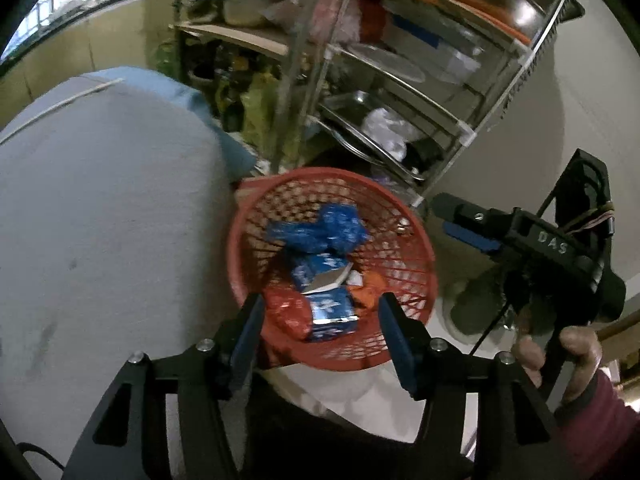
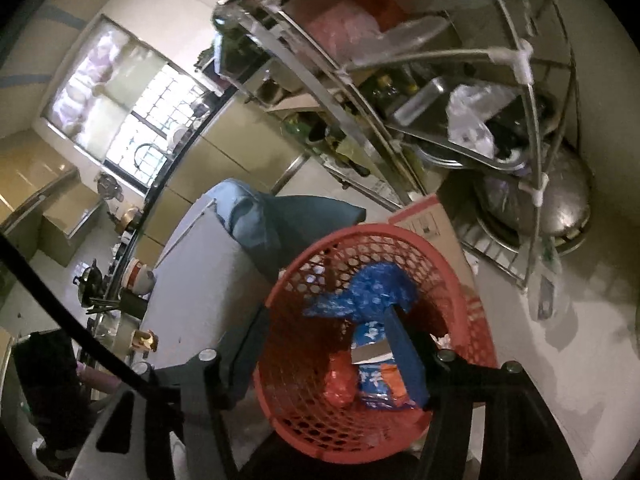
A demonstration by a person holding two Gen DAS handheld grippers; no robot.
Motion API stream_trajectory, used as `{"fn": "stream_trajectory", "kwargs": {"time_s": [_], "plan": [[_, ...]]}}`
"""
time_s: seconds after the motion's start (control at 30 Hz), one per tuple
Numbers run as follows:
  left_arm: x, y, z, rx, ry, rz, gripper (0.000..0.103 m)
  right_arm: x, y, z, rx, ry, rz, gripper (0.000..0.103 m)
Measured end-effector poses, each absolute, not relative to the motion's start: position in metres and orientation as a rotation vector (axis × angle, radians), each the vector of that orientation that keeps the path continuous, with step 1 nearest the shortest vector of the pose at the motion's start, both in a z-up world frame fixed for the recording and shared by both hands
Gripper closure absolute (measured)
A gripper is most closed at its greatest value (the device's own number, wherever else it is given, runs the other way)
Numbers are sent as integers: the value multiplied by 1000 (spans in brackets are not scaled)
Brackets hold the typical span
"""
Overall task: Collect trash
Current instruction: 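Open both tools to drop the wrapper and bag into the red basket, then move the left tool toward the clear plastic tray while the right approaches the white medicine box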
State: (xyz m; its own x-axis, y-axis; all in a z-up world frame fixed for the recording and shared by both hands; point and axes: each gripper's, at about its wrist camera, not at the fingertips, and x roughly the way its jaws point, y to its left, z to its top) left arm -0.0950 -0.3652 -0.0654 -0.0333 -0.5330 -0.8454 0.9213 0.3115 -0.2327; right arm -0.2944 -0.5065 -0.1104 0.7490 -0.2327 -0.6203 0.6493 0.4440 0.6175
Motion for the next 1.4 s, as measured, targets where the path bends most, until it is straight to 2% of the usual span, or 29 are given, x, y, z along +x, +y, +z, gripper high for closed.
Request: {"fn": "stream_trajectory", "kwargs": {"time_s": [0.23, 0.6, 0.8, 1.0, 1.4], "plan": [[-57, -293, -56, 433, 991, -1051, 40, -240, -477, -93, 876, 550, -471, 39], [65, -46, -73, 165, 1033, -386, 37, -113, -396, -69, 710, 681, -184, 39], [117, 34, -60, 79, 971, -173, 34, -36, -335, -62, 591, 766, -13, 39], [159, 45, -56, 57, 886, -154, 30, 37, -280, -71, 490, 858, 115, 39], [218, 36, -72, -87, 857, -210, 28, 143, -237, -95, 313, 948, 215, 39]]}}
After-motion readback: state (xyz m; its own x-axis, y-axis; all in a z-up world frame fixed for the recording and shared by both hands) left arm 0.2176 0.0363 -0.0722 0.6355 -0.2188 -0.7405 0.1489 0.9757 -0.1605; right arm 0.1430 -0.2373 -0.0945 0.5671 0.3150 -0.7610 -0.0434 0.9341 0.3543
